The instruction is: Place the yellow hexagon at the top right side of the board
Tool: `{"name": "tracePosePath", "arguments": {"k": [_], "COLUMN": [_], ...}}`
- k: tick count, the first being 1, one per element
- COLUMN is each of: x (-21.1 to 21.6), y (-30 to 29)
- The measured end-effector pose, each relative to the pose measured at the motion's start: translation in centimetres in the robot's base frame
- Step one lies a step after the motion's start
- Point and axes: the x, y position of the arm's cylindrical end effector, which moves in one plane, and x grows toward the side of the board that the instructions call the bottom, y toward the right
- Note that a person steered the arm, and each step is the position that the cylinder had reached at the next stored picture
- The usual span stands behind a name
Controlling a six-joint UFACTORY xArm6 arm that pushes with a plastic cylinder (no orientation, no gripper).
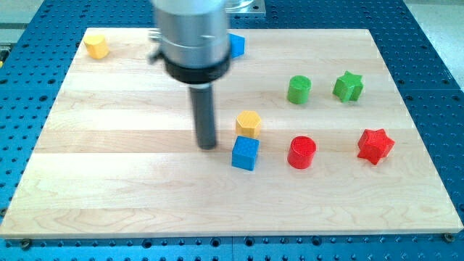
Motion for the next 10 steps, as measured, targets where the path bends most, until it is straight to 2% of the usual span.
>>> {"name": "tracePosePath", "arguments": {"k": [1,2,3,4,5,6,7,8,10], "x": [-0.8,-6.9,-12.9,-12.8,-13.7,-14.8,-19.6,-23.7,-23.2], "y": [4.8,6.9,6.3,1.6,10.6,16.1,14.5,17.7,15.4]}}
